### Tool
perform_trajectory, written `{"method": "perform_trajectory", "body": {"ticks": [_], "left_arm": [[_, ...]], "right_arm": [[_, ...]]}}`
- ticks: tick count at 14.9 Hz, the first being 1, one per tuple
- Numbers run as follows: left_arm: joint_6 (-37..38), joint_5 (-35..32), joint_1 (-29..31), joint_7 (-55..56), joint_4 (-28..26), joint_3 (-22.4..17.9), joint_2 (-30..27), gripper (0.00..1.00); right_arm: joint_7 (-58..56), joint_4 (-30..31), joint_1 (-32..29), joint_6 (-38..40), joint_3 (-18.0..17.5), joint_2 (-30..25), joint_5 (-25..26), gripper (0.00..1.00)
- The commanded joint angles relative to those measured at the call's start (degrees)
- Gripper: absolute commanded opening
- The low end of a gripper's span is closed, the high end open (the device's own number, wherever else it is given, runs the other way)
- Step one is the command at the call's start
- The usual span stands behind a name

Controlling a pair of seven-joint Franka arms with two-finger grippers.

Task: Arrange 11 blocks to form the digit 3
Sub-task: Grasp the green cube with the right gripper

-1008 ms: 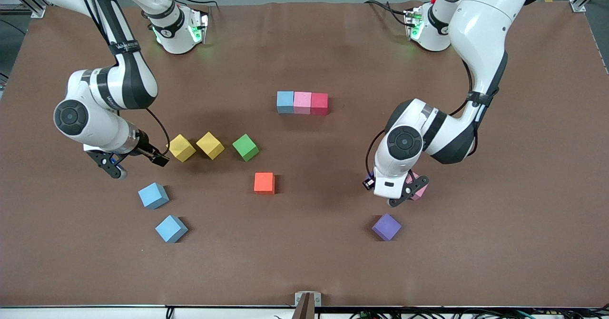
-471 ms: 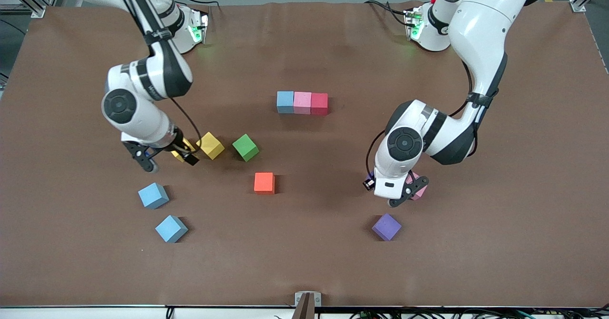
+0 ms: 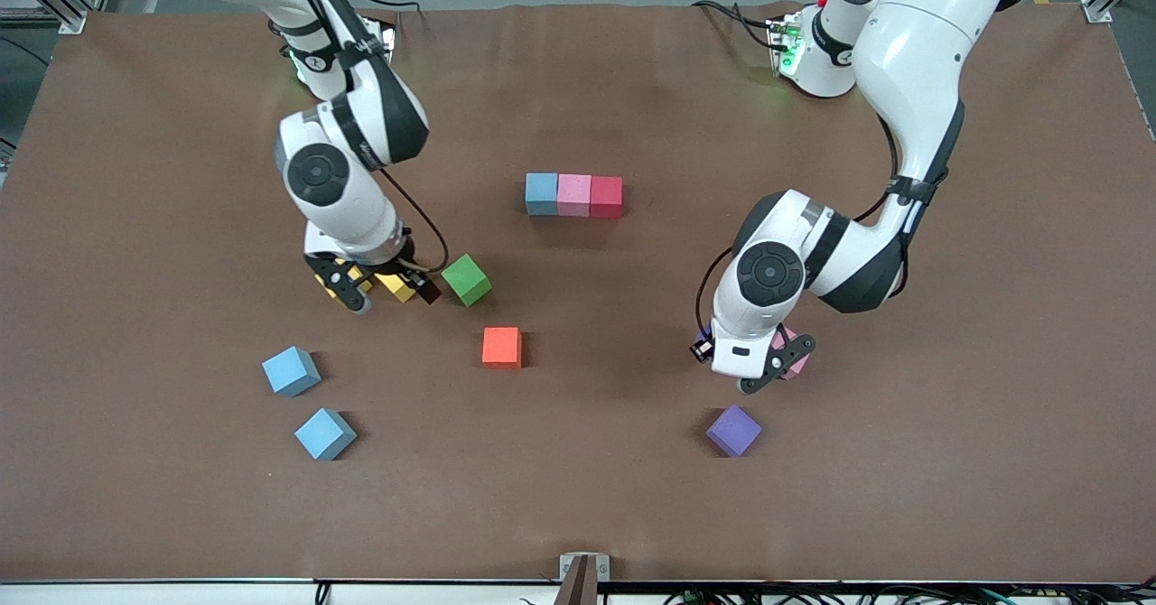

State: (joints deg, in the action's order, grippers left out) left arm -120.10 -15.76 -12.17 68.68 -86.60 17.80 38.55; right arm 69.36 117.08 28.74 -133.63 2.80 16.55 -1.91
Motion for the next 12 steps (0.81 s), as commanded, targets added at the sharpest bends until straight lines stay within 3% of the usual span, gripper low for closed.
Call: {"method": "perform_trajectory", "body": {"ticks": [1,12], "left_arm": [[0.9,0.0,0.2,-1.3,0.6,0.0,-0.4,0.41],[0.9,0.1,0.4,-1.1,0.5,0.0,-0.7,0.41]], "right_arm": [[1.8,0.3,2.5,-3.4,0.5,3.1,0.1,1.00],[5.9,3.1,6.3,-9.8,0.8,7.2,0.3,1.00]]}}
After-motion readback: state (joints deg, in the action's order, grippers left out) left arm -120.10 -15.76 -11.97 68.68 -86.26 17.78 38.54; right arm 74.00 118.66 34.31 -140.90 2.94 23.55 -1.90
